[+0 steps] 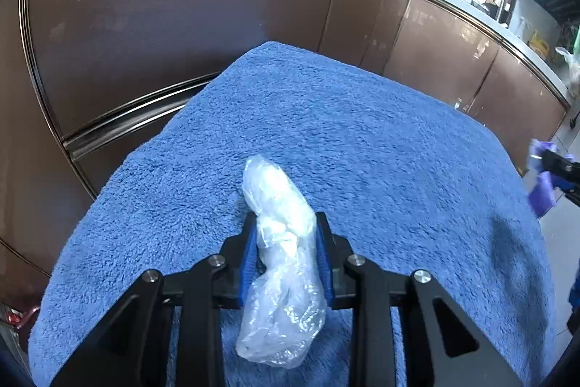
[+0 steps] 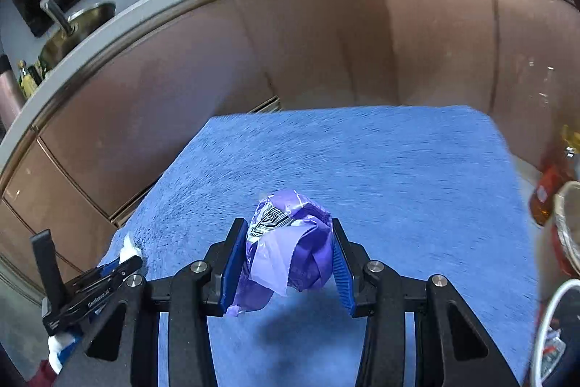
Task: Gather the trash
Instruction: 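Carry the white bag and purple wrapper toward the black-lined bin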
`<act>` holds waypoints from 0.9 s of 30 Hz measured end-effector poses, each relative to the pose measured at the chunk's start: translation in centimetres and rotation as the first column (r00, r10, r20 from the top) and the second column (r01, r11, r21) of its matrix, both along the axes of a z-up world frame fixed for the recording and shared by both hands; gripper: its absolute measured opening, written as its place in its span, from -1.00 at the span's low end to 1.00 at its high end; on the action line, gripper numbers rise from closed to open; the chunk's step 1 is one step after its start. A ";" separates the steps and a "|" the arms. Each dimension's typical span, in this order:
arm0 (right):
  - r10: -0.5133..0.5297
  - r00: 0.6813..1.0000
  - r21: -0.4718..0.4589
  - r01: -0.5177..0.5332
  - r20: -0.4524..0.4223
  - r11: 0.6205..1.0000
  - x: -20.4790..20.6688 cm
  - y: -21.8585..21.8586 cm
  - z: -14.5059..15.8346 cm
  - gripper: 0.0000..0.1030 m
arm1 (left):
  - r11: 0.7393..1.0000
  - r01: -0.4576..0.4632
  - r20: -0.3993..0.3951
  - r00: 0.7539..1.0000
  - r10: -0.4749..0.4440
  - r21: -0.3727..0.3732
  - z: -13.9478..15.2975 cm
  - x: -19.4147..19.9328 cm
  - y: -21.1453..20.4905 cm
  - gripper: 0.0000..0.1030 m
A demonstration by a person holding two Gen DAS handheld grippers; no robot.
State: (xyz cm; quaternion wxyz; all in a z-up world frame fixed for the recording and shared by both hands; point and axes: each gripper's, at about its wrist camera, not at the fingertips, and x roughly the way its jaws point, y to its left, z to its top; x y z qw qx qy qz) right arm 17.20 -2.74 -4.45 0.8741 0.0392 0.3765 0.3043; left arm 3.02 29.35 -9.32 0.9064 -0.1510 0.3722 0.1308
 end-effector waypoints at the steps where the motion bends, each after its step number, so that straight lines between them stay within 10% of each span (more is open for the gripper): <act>1: -0.023 1.000 0.005 0.023 0.013 1.000 -0.7 -1.6 0.6 -0.20 | 1.000 0.009 0.005 1.000 -0.009 -0.004 0.4 -0.1 -0.4 -0.47; 17: -0.383 0.915 0.056 0.379 0.126 0.924 -7.9 -20.5 3.7 -0.20 | 0.976 0.211 0.079 0.973 -0.215 0.057 7.3 -1.1 -10.5 -0.47; 27: -0.594 0.785 0.006 0.602 0.175 0.798 -9.3 -30.0 1.2 -0.20 | 0.882 0.463 0.028 0.884 -0.467 0.089 9.1 5.3 -23.9 -0.47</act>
